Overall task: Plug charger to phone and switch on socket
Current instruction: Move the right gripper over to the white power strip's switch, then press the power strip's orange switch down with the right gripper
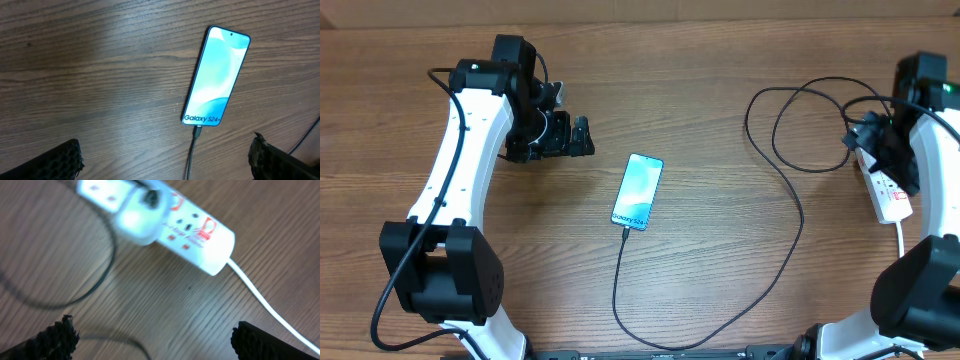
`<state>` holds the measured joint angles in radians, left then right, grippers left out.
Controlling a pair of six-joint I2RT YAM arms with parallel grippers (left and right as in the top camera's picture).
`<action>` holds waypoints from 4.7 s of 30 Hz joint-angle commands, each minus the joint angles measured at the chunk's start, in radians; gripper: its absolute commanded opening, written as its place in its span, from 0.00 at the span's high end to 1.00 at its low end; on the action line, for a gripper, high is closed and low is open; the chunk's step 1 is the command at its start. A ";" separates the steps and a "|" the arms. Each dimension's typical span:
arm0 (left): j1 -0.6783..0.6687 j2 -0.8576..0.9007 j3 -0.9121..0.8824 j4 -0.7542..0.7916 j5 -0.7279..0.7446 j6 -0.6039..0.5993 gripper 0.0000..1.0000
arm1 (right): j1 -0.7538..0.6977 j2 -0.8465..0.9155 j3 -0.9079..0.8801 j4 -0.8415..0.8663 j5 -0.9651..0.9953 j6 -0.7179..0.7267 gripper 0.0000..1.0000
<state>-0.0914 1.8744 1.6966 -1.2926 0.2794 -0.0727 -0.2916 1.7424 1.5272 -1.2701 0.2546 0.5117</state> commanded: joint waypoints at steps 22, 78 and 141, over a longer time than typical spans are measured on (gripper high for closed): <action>0.001 -0.011 0.001 0.000 -0.001 -0.006 0.00 | -0.333 0.002 -0.343 0.544 -0.089 -0.050 0.00; 0.001 -0.011 0.001 0.000 -0.001 -0.006 0.00 | -0.338 0.201 -0.343 0.757 -0.129 -0.225 0.00; 0.001 -0.011 0.001 0.000 -0.001 -0.006 0.00 | -0.338 0.201 -0.344 0.599 -0.235 -0.233 0.00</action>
<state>-0.0914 1.8744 1.6966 -1.2926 0.2794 -0.0727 -0.6476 1.9083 1.2236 -0.6323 0.0605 0.3145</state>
